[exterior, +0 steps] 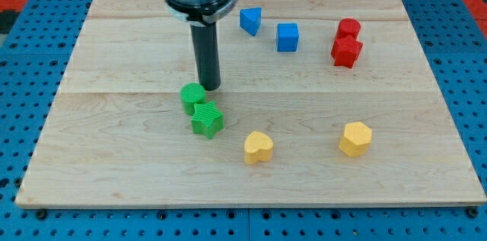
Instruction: Slightly move the yellow hexagon towards down
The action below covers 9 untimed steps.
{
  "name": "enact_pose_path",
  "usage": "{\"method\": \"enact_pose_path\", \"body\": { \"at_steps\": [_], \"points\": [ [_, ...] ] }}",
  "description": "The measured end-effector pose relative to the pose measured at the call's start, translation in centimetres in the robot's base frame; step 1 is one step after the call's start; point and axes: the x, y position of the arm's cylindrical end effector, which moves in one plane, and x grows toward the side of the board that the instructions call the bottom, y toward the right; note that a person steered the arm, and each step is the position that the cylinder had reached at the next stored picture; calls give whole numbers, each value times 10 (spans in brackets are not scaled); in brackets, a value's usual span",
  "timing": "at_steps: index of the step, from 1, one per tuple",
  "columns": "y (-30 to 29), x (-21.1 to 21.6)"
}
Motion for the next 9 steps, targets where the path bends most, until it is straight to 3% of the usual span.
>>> {"method": "enact_pose_path", "body": {
  "at_steps": [2,4,6,7,9],
  "points": [
    [200,16],
    [220,70],
    [114,62],
    [104,35],
    [-1,-89]
  ]
}}
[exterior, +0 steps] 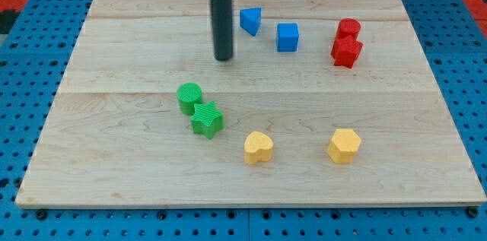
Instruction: Slightly move the yellow hexagon towards down
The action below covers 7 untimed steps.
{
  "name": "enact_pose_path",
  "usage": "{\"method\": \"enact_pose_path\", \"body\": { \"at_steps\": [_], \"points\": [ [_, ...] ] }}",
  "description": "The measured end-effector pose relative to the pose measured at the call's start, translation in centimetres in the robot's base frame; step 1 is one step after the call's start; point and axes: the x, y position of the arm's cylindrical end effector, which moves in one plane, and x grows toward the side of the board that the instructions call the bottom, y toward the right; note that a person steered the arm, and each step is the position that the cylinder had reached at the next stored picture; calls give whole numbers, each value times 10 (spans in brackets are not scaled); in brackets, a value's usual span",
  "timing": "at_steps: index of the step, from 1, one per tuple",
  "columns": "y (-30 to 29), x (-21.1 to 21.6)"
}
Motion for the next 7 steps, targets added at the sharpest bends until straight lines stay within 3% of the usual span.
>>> {"method": "enact_pose_path", "body": {
  "at_steps": [1,4,6,7],
  "points": [
    [-12,-49],
    [6,-116],
    [24,-101],
    [22,-74]
  ]
}}
